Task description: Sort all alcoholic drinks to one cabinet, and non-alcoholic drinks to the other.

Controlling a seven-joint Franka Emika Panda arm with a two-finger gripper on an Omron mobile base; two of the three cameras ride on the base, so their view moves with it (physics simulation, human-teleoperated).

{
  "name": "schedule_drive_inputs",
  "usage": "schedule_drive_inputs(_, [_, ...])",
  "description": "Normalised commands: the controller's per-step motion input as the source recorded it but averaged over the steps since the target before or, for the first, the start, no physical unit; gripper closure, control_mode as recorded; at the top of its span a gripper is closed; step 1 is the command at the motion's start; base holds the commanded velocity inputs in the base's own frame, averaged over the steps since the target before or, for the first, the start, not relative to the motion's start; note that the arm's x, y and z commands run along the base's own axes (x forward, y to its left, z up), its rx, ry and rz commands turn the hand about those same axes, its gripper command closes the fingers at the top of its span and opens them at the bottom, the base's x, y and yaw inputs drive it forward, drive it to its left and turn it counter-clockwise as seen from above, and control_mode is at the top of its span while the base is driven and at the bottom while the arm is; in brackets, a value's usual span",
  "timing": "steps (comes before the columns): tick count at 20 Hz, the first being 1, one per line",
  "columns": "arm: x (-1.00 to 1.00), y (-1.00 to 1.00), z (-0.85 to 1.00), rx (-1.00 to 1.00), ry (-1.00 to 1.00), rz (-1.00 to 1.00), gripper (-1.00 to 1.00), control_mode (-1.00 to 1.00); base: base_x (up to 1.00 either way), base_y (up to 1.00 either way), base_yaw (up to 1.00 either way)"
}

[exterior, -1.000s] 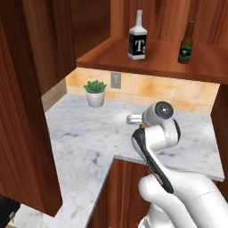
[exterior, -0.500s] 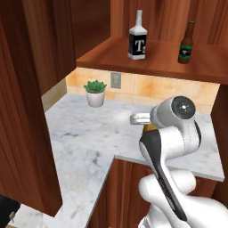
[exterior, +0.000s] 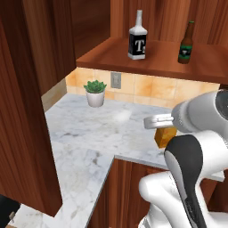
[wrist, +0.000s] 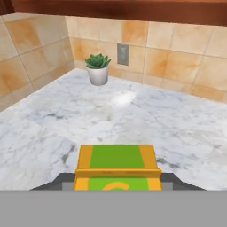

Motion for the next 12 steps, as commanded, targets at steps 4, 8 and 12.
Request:
schedule_drive_inputs(4, [-0.93, 0.01, 0.59, -0.02, 0.0, 0.01, 1.0, -1.0, 0.0, 0.0, 0.0])
schedule_drive_inputs(8, [-0.66, 0.0, 0.25, 0.0, 0.0, 0.01, 1.0, -1.0, 0.0, 0.0, 0.0])
schedule_drive_inputs(12, [-0.2, 0.0, 0.01, 0.0, 0.0, 0.09, 1.0, -1.0, 0.0, 0.0, 0.0])
